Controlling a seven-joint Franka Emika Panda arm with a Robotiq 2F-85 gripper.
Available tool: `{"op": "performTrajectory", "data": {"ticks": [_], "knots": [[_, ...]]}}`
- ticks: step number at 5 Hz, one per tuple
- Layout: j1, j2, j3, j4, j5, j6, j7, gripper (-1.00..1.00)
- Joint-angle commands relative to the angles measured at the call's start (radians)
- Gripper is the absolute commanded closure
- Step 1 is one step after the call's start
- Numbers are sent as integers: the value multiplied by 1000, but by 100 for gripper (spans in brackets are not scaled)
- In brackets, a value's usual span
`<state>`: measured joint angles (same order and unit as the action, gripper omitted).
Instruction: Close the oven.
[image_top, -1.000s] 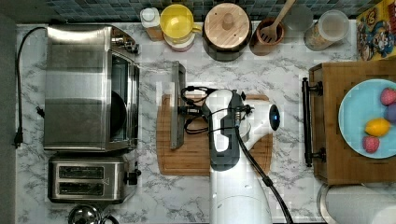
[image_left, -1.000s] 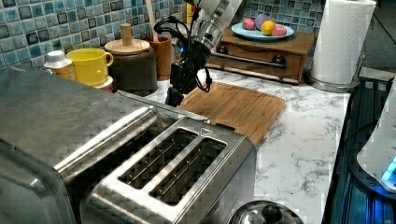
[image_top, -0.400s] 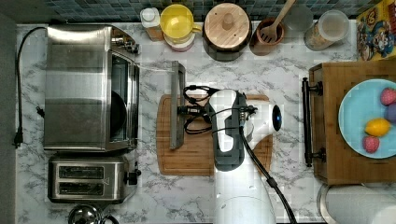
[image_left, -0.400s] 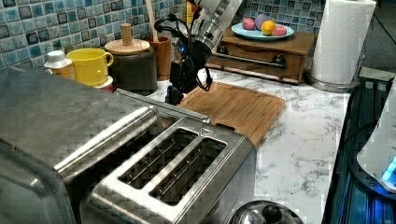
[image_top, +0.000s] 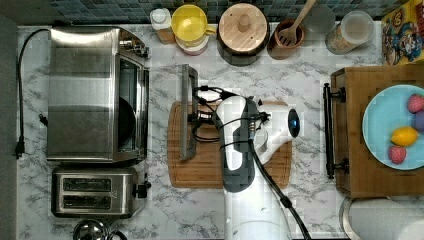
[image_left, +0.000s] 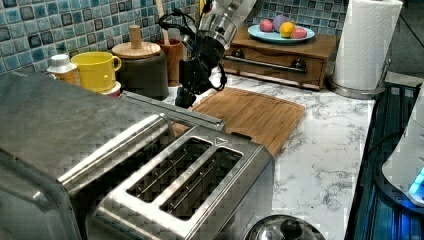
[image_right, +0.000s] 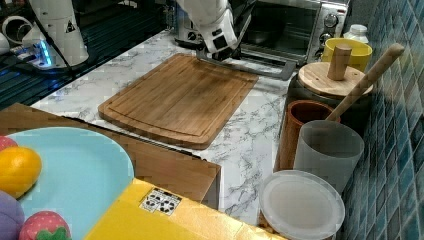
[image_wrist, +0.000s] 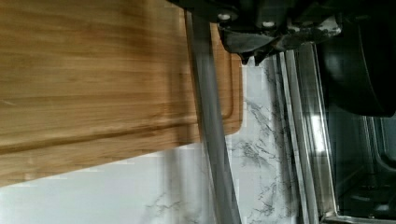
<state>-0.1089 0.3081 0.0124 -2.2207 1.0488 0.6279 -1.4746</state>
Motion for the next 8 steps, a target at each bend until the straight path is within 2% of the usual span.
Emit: {"op": "performTrajectory", "data": {"ticks": [1,2,3,4,5,7,8], "knots": [[215,-147,175,213,-134,46,219,100],[265,-149,183,247,-360,93,437,100],[247,-159,225,266,-456,97,533,100],[254,-175,258,274,-578,113,636,100],[263,-176,287,293,-733,121,813,100],[262,-103,343,412,-968,7,1060,100],[303,-58,331,511,-1099,-101,1211,100]]}}
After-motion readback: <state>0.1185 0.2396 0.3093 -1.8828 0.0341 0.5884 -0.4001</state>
